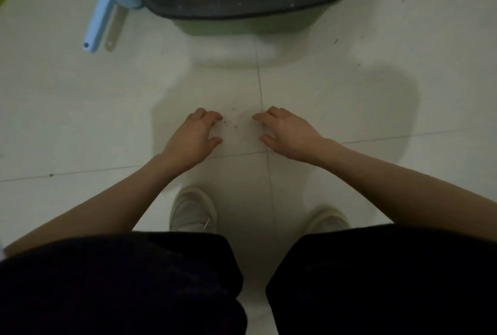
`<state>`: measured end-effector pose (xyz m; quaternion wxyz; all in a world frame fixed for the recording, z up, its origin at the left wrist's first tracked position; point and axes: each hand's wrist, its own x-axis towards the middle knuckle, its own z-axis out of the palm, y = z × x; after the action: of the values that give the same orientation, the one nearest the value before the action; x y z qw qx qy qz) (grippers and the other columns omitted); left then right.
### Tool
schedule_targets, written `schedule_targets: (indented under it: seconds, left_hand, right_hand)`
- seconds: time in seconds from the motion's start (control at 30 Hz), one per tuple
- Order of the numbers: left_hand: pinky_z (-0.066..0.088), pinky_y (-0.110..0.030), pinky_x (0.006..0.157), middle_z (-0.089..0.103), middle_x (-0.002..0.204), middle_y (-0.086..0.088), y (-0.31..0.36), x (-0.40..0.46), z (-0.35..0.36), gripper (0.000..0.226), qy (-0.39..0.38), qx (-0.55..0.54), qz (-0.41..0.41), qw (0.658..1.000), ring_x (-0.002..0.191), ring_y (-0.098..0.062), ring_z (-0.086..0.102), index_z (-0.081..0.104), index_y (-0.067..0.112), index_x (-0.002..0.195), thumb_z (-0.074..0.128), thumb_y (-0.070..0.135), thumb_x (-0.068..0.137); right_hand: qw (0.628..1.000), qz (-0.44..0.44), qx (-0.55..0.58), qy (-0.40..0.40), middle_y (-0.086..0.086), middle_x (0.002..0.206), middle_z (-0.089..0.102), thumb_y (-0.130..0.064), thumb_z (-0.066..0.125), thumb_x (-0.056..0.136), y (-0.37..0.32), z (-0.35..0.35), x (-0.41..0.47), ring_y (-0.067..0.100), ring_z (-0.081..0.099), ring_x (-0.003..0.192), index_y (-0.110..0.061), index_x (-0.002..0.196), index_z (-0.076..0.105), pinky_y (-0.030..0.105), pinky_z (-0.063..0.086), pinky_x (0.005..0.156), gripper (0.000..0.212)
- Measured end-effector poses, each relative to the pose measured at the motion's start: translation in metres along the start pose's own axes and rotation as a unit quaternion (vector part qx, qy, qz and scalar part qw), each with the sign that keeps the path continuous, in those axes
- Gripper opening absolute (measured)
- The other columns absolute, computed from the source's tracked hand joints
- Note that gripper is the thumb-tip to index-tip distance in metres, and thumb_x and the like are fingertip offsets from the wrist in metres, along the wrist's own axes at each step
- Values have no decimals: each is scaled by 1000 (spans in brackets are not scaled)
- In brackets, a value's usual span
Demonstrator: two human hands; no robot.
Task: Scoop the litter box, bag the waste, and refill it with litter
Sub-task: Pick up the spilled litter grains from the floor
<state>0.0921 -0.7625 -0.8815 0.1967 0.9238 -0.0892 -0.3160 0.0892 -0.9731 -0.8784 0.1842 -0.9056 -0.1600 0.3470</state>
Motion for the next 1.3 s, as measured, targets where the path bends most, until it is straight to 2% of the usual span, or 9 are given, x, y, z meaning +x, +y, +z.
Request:
schedule_targets:
  seconds: [0.2, 0.5, 0.73, 0.87, 0.97, 1.07, 1.17, 1.23, 1.3]
  left_hand:
    - [39, -35, 93, 50, 116, -17, -4, 3, 4, 42, 13, -2, 3, 1000, 106, -30, 51, 51, 5, 123, 63, 15, 85]
    - [40, -30, 88, 55, 105, -18, -10, 13, 4, 27, 55, -43, -16, 997, 97, -28, 56, 61, 3, 108, 64, 11, 83]
    - [39, -29, 85, 57, 104, -13, -11, 17, 10, 23, 74, -31, 0, 997, 100, -26, 53, 63, 6, 106, 61, 15, 85]
    - [39, -29, 81, 56, 103, -10, -6, 19, 18, 23, 122, -31, 3, 992, 101, -25, 50, 63, 7, 101, 65, 20, 83]
    - [42, -35, 80, 56, 102, -10, -2, 23, 21, 20, 133, -22, 4, 991, 102, -26, 49, 65, 7, 96, 66, 21, 82]
    - [42, -35, 76, 57, 98, -11, -2, 27, 20, 15, 142, -10, 7, 990, 99, -28, 49, 68, 7, 89, 64, 20, 83]
    - [42, -37, 76, 56, 96, -13, -1, 29, 20, 15, 142, -4, 16, 990, 96, -30, 50, 69, 5, 89, 63, 18, 85]
    - [42, -40, 79, 56, 95, -16, -1, 30, 18, 15, 134, 12, 26, 991, 94, -33, 50, 69, 4, 89, 63, 17, 85]
    - [42, -42, 82, 56, 96, -17, -2, 32, 15, 15, 127, 16, 31, 991, 95, -35, 50, 68, 3, 90, 63, 17, 85]
  right_hand:
    - [1000, -13, -8, 18, 12, 129, 47, -26, 49, 94, -10, 7, 18, 29, 44, 120, -15, 138, 43, 36, 40, 95, 46]
    - [993, 0, -56, 101, 8, 119, 56, -32, 53, 89, -29, 22, 43, 27, 49, 113, -14, 116, 55, 35, 34, 90, 32]
    - [986, -19, -23, 167, 10, 104, 65, -23, 55, 89, -29, 31, 47, 31, 56, 99, -10, 99, 70, 38, 32, 84, 22]
    - [988, -24, -24, 149, 13, 106, 62, -21, 53, 91, -23, 31, 47, 31, 53, 104, -5, 100, 67, 38, 32, 86, 23]
    - [985, 17, 51, 166, 15, 106, 60, -17, 53, 91, -12, 27, 39, 31, 52, 103, -3, 99, 64, 34, 35, 86, 20]
    - [949, 106, 212, 206, 10, 97, 60, -12, 55, 90, -4, 19, 29, 22, 53, 91, -1, 94, 64, 24, 38, 78, 15]
    - [895, 197, 350, 195, -2, 80, 59, -11, 58, 86, -1, 15, 21, 12, 52, 76, -9, 85, 63, 18, 38, 69, 6]
    - [835, 234, 462, 185, -3, 68, 57, -4, 60, 82, 2, 12, 18, 13, 53, 65, -13, 72, 59, 22, 44, 65, 13]
    - [763, 243, 575, 168, 3, 63, 56, 4, 60, 81, 4, 10, 16, 13, 51, 56, -11, 67, 56, 20, 45, 56, 21]
